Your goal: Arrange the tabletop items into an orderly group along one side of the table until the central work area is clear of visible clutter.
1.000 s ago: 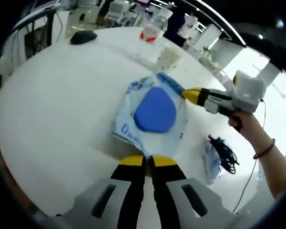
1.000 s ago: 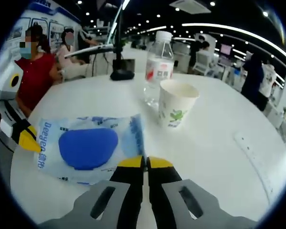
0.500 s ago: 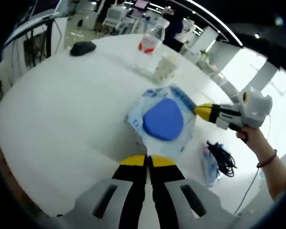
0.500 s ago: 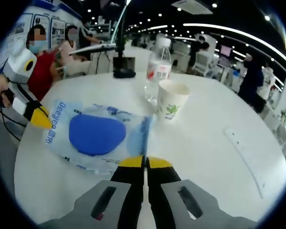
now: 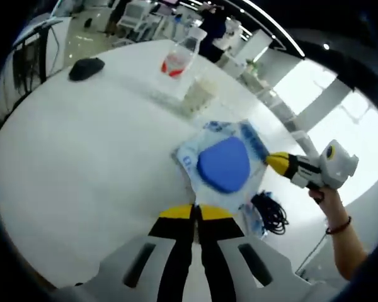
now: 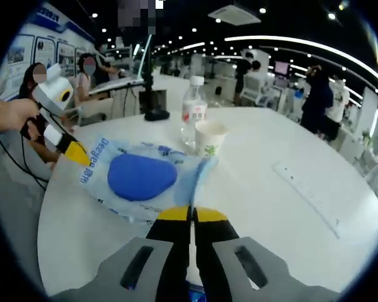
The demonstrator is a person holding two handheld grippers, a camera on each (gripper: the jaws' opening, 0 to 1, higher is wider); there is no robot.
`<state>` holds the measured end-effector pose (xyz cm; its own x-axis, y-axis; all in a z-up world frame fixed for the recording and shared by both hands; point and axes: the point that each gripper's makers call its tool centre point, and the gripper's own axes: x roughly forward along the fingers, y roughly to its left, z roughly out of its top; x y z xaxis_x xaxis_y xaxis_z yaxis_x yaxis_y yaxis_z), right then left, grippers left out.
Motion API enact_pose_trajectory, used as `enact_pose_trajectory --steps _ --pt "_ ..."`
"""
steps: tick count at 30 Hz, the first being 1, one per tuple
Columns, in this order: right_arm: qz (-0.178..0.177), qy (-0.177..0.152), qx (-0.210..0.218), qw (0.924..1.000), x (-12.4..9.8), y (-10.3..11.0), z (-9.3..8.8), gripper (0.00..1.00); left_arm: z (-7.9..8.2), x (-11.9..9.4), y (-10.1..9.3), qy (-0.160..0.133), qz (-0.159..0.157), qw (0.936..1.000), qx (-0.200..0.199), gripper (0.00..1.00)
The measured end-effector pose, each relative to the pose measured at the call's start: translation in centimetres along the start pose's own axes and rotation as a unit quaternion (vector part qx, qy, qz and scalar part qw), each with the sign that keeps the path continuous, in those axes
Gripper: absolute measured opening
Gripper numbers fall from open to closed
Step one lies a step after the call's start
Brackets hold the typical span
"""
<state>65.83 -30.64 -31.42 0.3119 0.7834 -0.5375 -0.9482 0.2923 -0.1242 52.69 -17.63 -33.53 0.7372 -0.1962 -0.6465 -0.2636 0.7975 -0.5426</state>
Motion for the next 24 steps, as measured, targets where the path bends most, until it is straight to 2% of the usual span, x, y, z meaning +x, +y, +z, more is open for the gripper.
enact_pose_trajectory --steps 3,6,15,18,24 --pt "-0.007 -0.007 0.005 0.9999 -1.6 -0.2 -0.1 0.01 0.4 0.2 -0.8 0.010 -0.008 0.9998 0.018 0.00" --pt "-0.019 -0.006 0.007 0.9998 -2.8 -0.6 -0.5 0.01 0.7 0.6 -1.8 0.017 -0.025 0.9994 0.018 0.00" --pt "-0.054 -0.016 0.054 0.9969 -6.5 -1.4 -1.5 0.01 1.5 1.7 -4.5 0.034 -0.056 0.9963 0.055 0.00" --pt "-0.063 -0.023 0.074 0.9950 -7.3 -1.5 -1.7 0.01 1.7 2.0 -5.2 0.041 -0.060 0.9944 0.077 0.00" --pt "-0.076 -0.025 0.103 0.9915 -8.4 -1.1 -2.4 0.01 1.8 3.1 -5.8 0.051 -0.060 0.9927 0.091 0.00"
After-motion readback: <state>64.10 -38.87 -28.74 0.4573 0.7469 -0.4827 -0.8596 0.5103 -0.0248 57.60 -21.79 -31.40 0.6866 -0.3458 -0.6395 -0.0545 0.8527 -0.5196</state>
